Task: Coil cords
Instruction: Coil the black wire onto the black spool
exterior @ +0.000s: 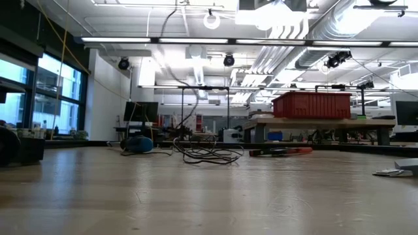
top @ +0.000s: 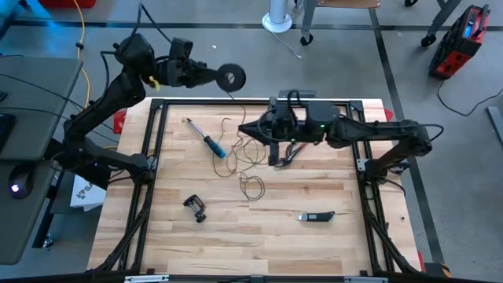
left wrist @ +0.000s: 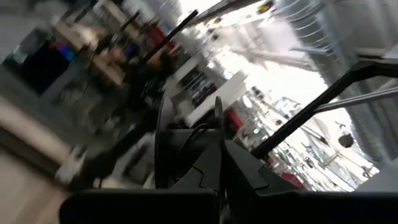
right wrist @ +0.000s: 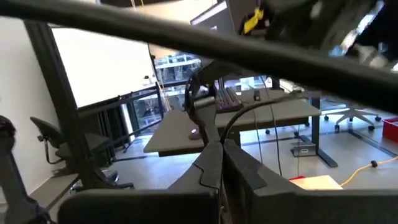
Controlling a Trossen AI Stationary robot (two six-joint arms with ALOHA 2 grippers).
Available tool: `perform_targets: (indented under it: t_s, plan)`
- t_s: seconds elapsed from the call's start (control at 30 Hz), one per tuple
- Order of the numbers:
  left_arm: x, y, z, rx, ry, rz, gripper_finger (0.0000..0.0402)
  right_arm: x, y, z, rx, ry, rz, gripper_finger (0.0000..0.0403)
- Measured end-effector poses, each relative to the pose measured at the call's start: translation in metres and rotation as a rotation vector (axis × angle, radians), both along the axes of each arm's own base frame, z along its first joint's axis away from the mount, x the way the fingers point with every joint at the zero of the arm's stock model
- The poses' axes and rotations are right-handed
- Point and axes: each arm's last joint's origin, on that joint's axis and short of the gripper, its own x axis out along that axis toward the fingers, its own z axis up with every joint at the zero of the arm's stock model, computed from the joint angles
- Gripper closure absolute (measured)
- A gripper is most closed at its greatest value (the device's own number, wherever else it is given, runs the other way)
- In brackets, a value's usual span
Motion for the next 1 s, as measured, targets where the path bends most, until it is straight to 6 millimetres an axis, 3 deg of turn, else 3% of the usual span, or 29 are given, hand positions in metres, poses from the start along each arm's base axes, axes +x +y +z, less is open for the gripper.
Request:
perform_targets:
  t_s: [0.23, 0.37, 0.57, 0.73, 1.0]
  plan:
    - [-0.015, -0.008, -0.006, -0.018, 0.104, 0.065, 0.0401, -0.020, 0.001, 0.014, -0.026, -0.013, 0.003, 0.0403]
    - [-0.015, -0.016, -0.007, -0.087, 0.131, 0.001, 0.0401, -0.024, 0.001, 0.014, -0.048, 0.017, 0.001, 0.0403]
    - [0.000, -0.041, -0.023, -0.205, 0.291, -0.159, 0.0401, -0.027, -0.002, 0.013, -0.070, 0.053, -0.010, 0.0403]
    - [0.011, -0.055, -0.026, -0.231, 0.311, -0.236, 0.0401, -0.026, -0.005, 0.010, -0.083, 0.080, 0.017, 0.0403]
    - [0.029, -0.058, -0.036, -0.248, 0.361, -0.272, 0.0401, -0.030, 0.000, 0.018, -0.072, 0.084, 0.162, 0.0403]
